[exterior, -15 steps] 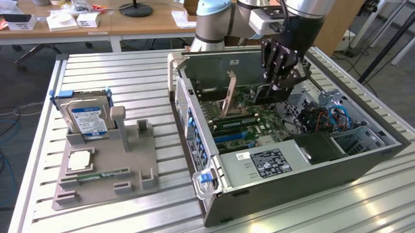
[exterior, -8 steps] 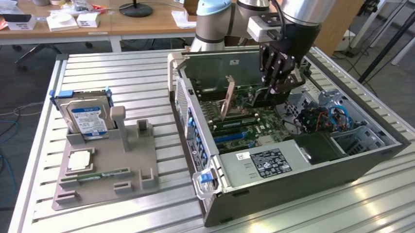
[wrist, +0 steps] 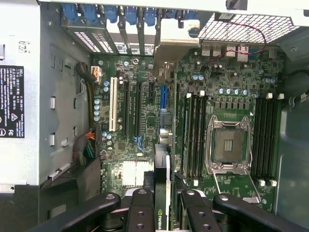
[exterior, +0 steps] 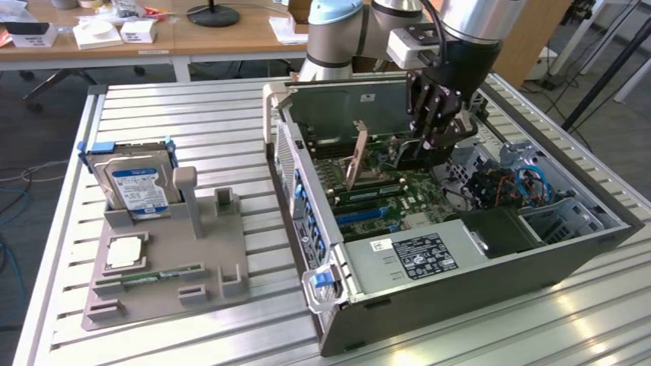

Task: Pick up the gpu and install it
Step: 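Insert the gpu into the slot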

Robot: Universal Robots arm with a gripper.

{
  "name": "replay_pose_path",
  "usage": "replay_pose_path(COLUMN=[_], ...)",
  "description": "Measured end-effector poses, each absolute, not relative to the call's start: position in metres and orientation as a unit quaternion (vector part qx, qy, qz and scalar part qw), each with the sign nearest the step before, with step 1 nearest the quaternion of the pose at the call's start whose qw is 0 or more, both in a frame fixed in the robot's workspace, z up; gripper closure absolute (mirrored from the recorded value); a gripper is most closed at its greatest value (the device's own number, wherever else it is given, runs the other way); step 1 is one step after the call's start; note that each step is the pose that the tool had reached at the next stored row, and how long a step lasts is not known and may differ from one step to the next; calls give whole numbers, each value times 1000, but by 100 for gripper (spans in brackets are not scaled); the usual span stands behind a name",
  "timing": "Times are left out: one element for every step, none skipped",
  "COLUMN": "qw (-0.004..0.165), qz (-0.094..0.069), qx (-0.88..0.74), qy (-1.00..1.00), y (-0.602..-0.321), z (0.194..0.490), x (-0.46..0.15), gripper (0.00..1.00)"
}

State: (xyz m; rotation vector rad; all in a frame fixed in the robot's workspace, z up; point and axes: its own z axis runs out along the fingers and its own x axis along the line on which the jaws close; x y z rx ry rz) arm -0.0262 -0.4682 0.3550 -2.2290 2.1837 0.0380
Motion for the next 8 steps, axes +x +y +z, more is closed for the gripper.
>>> replay_pose_path(qw=[11,10,10,10,10,10,11,11], qz=[12,12,12,12,12,12,12,12], qx=[-714,-714,-714,-714,-713,-713,-713,-713], qy=[700,700,700,700,700,701,701,701], y=[-467,-466,-465,-464,-464,-464,-463,-463], z=[355,355,355,355,355,355,354,354], x=[-26,-26,-26,-26,-26,-26,-26,-26], gripper=[74,74,74,74,74,74,74,74])
